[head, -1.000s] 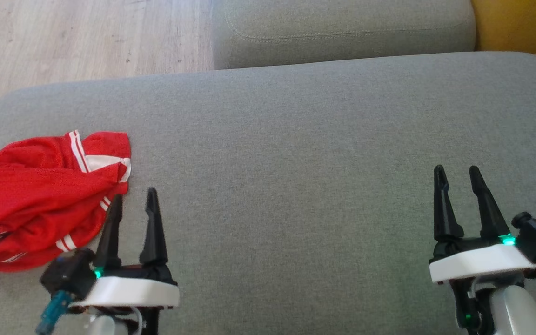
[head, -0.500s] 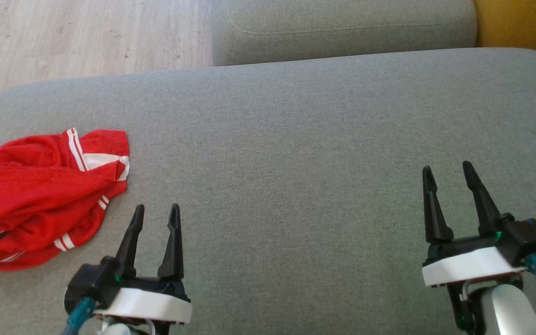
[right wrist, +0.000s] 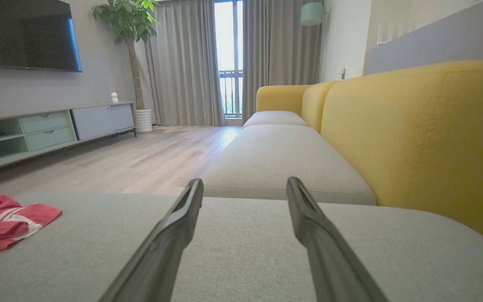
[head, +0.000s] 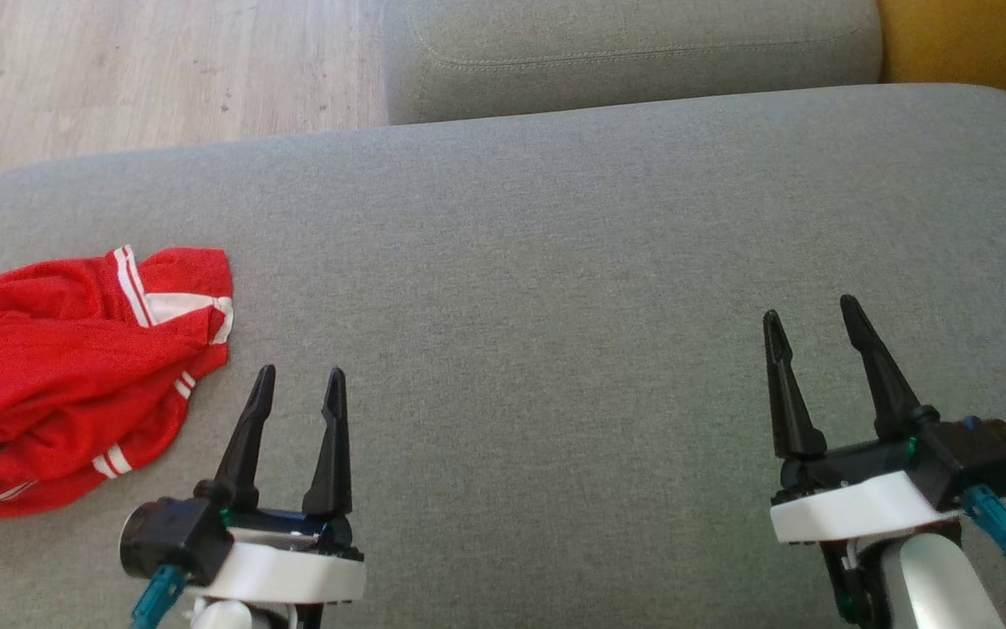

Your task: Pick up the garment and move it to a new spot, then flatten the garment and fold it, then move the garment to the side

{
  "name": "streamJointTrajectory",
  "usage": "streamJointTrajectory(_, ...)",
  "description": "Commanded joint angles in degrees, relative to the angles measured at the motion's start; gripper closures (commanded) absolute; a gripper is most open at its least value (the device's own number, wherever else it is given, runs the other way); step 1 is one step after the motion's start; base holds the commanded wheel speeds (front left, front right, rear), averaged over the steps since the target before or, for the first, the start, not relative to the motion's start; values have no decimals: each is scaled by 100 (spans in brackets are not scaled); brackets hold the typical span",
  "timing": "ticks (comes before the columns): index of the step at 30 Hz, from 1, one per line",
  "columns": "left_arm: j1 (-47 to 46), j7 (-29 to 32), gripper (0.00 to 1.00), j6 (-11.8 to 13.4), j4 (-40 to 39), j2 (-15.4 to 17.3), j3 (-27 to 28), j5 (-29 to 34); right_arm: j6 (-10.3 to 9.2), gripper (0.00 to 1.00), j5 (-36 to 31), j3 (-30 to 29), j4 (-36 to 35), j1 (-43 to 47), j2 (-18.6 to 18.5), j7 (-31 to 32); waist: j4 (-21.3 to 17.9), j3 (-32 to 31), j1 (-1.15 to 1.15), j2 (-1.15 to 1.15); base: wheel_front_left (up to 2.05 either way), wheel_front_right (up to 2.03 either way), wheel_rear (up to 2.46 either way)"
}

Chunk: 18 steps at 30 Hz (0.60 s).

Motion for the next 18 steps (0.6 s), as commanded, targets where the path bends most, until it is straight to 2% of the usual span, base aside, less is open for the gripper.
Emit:
streamJointTrajectory(1, -186, -99, 0, -36, -236, -34, 229, 121, 41, 0, 37, 164, -168, -173, -48, -101, -4, -8, 0, 0, 0, 0, 0)
streamJointTrajectory(8, -15, -216, 0, -186, -272, -129, 453, 188, 43, 0, 828, 323, 202, -73, -50, -220, -33, -73, 0, 0, 0, 0, 0)
streamJointTrajectory(18, 8, -248, 0, -237, -34, -145, 319, 423, 44, 0, 1185, 320, 462, -99, -51, -251, -54, -141, 0, 0, 0, 0, 0)
